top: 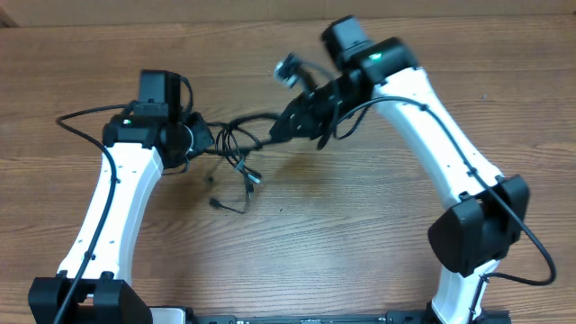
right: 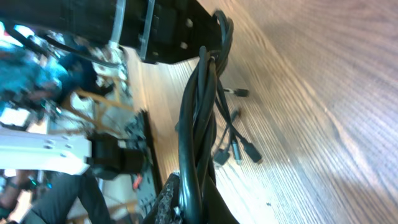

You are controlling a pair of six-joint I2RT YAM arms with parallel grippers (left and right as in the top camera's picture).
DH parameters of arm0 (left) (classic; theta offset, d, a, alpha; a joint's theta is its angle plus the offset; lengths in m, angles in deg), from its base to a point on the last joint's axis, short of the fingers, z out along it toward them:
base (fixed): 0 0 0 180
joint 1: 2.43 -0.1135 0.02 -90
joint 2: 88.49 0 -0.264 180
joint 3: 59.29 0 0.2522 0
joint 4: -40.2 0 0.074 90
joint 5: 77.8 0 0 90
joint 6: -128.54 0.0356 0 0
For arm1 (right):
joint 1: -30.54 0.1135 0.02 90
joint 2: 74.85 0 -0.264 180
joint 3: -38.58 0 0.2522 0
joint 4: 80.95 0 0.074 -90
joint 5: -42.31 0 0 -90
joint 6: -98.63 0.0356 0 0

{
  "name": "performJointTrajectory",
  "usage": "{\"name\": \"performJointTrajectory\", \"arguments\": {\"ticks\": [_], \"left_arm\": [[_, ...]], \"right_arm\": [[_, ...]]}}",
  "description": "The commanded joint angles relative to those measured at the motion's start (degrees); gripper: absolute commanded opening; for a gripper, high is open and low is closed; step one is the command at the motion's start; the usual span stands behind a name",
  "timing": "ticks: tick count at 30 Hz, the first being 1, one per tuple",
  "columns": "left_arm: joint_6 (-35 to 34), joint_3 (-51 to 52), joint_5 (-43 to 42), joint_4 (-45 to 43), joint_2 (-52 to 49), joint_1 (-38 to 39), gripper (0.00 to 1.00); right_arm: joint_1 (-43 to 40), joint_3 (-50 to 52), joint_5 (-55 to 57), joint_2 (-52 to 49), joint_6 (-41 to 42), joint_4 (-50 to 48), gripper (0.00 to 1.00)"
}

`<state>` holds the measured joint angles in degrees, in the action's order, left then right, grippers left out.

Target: Untangle cables

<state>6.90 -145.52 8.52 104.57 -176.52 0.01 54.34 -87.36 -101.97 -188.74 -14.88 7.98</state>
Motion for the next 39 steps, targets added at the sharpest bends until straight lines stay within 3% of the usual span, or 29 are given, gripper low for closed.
{"name": "performJointTrajectory", "arguments": {"ticks": [1, 5, 7, 10, 12, 15, 17, 21, 22, 24, 26, 27, 31, 39], "left_arm": [[-0.66, 0.33, 18.32, 0.5, -3.06, -5.31, 0.04], [0.63, 0.33, 16.09, 0.48, -4.79, -5.84, 0.04], [2.25, 0.33, 14.82, 0.11, -5.09, -5.84, 0.04], [3.02, 0.33, 13.29, -0.52, -5.09, -5.84, 0.04], [4.76, 0.33, 11.02, -1.51, -5.09, -5.84, 0.04], [6.05, 0.33, 7.19, -2.58, -5.07, -5.77, 0.04], [9.25, 0.33, 2.21, -3.76, -5.07, -5.64, 0.04], [19.02, 0.33, -17.38, -6.86, -5.09, -4.31, 0.04], [20.33, 0.33, -20.87, -7.26, -5.09, -3.78, 0.04], [21.51, 0.33, -25.9, -7.85, -5.09, -2.51, 0.04], [21.03, 0.33, -27.19, -8.02, -5.09, -1.01, 0.04], [20.22, 0.33, -27.26, -8.02, -5.09, -0.2, 0.04], [17.16, 0.33, -27.23, -8.52, -5.09, 2.25, 0.04], [7.45, 0.33, -20.37, -11.06, -5.44, 4.76, 0.04]], "right_arm": [[-6.38, -2.12, -7.02, 5.25, -0.28, 1.97, 0.04], [-10.6, -2.12, -6.93, 5.25, 3.28, 1.31, 0.04], [-12.63, -2.12, -2.34, 5.25, 9.29, -0.37, 0.04], [-14.78, -2.12, 13.07, 5.25, 24.15, -3.04, 0.04], [-15.76, -2.12, 30.73, 5.25, 36.39, -2.75, 0.04], [-15.82, -2.1, 46.34, 5.22, 43.3, -1.55, 0.04], [-15.58, -2.1, 46.23, 5.22, 42.16, -1.51, 0.04], [-14.19, -2.1, 35.28, 5.22, 32.48, -1.6, 0.04], [-13.94, -2.1, 33.59, 5.22, 31.65, -1.66, 0.08], [-13.66, -2.1, 30.77, 5.22, 30.84, -1.86, 0.27], [-13.66, -2.1, 28.22, 5.22, 30.91, -2.25, 0.46], [-13.66, -2.1, 26.97, 5.22, 30.91, -2.45, 0.5], [-13.51, -2.01, 23.71, 5.18, 32.02, -3.58, 0.53], [-10.54, 1.46, 23.43, 2.64, 43.12, -5.7, 0.56]]}}
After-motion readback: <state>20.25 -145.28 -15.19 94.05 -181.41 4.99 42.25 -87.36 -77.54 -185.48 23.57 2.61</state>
